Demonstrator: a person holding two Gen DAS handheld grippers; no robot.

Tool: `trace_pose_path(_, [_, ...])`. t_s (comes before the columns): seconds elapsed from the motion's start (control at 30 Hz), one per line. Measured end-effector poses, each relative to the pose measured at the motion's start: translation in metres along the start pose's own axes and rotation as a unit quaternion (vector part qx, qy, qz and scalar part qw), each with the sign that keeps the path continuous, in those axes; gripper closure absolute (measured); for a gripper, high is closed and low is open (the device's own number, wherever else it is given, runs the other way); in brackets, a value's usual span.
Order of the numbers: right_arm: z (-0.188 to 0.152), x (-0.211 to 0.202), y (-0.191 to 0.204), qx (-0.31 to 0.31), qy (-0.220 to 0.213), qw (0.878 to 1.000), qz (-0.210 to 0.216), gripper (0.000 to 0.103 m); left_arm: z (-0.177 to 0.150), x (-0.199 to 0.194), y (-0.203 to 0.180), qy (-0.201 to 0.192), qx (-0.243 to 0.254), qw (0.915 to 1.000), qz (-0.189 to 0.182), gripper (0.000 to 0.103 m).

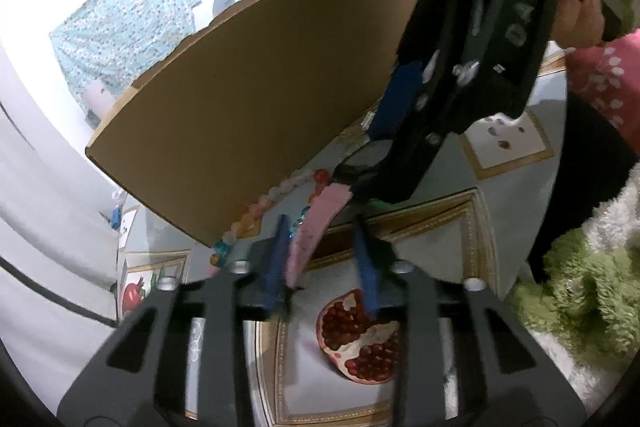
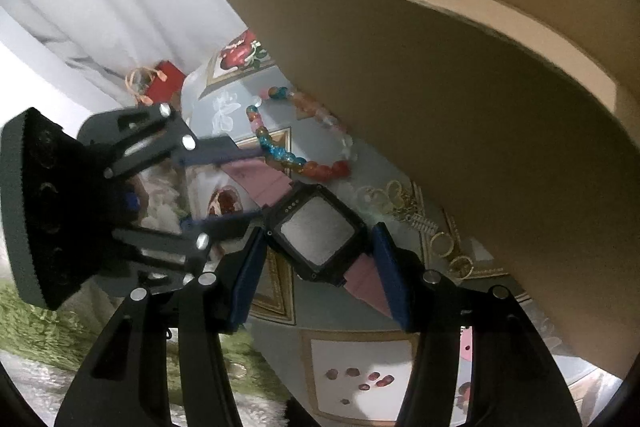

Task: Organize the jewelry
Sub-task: 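Grasp the pink watch strap with the right gripper while the left gripper grasps the other strap end, then lift the pink-strapped watch off the table with both grippers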

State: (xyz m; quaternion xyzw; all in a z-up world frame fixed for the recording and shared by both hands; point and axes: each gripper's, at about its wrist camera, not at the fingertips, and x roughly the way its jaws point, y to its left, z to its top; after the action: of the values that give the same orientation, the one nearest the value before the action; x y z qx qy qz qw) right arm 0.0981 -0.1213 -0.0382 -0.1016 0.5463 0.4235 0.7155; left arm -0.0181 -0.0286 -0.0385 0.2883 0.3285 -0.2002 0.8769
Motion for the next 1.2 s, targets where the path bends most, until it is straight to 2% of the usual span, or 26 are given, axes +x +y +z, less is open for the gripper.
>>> trace_pose_path(0.07, [-0.002, -0.001, 0.001, 0.003, -0.004, 1.0, -0.004, 0.05, 0.001, 0.002, 0.005, 0.004, -0.017, 0.9999, 0.0, 0.094])
trace_pose_path(0.2, [-0.007, -0.006, 0.003, 0.019, -0.023, 0.999, -0.019, 0.047, 0.006, -0.002, 0.016, 0.003, -0.061, 0.9974, -0.038, 0.097])
trace_pose_path(0.37, [-0.026, -0.011, 0.013, -0.002, -0.038, 0.995, -0.09, 0.045, 0.004, -0.002, 0.025, 0.012, -0.092, 0.9938, -0.062, 0.098])
trace_pose_path(0.47, [-0.035, -0.013, 0.016, -0.019, -0.045, 0.99, -0.131, 0.045, 0.006, 0.001, 0.028, 0.015, -0.095, 0.9934, -0.062, 0.098])
trace_pose_path(0.5, [-0.037, -0.013, 0.019, -0.029, -0.046, 0.987, -0.151, 0.046, 0.006, 0.001, 0.027, 0.016, -0.094, 0.9937, -0.059, 0.098])
trace_pose_path(0.6, [-0.044, -0.01, 0.025, -0.061, -0.046, 0.976, -0.206, 0.06, 0.008, 0.0, 0.024, 0.019, -0.094, 0.9941, -0.052, 0.098])
trace_pose_path(0.63, [-0.046, -0.01, 0.028, -0.069, -0.054, 0.971, -0.224, 0.067, 0.008, 0.001, 0.025, 0.019, -0.095, 0.9941, -0.05, 0.098])
trace_pose_path(0.67, [-0.047, -0.01, 0.029, -0.071, -0.057, 0.968, -0.233, 0.08, 0.009, 0.002, 0.025, 0.019, -0.094, 0.9945, -0.044, 0.098])
trace_pose_path(0.77, [-0.049, -0.013, 0.033, -0.072, -0.078, 0.958, -0.266, 0.092, 0.011, 0.004, 0.025, 0.013, -0.091, 0.9955, -0.026, 0.099])
trace_pose_path(0.83, [-0.051, -0.018, 0.038, -0.071, -0.098, 0.953, -0.278, 0.096, 0.012, 0.001, 0.025, 0.008, -0.094, 0.9953, -0.023, 0.1])
trace_pose_path(0.9, [-0.049, -0.021, 0.049, -0.077, -0.121, 0.943, -0.301, 0.097, 0.016, -0.011, 0.025, -0.008, -0.094, 0.9955, -0.011, 0.1])
trace_pose_path(1.07, [-0.04, -0.058, 0.079, -0.097, -0.188, 0.916, -0.34, 0.099, 0.036, -0.053, 0.039, -0.067, -0.095, 0.9928, 0.029, 0.1])
trace_pose_path(1.2, [-0.022, -0.093, 0.103, -0.129, -0.24, 0.89, -0.366, 0.099, 0.061, -0.088, 0.072, -0.125, -0.11, 0.9851, 0.045, 0.1])
